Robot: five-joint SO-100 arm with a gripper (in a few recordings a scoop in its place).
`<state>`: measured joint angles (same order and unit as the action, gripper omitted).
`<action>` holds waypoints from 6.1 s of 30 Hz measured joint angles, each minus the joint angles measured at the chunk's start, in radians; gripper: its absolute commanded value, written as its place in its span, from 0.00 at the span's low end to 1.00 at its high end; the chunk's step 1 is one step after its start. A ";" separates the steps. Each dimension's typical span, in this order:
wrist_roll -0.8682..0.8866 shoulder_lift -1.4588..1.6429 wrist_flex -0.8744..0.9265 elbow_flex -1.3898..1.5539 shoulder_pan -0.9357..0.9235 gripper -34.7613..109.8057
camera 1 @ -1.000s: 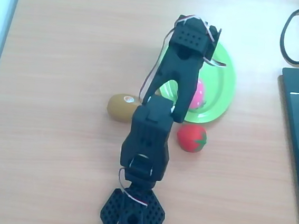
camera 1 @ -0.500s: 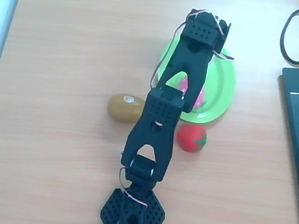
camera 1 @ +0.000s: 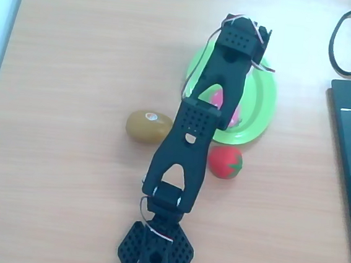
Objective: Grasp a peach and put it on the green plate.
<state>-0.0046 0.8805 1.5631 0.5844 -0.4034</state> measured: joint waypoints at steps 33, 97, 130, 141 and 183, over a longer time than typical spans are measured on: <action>0.026 -0.141 -0.087 -0.060 0.000 0.47; 0.448 -0.052 0.107 -0.110 0.123 0.59; 0.410 0.578 0.063 0.337 0.239 0.52; 0.167 1.043 -0.238 0.959 0.319 0.44; -0.040 2.284 -0.788 2.447 0.483 0.18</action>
<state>-0.0445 3.1646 0.7747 3.0311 0.0798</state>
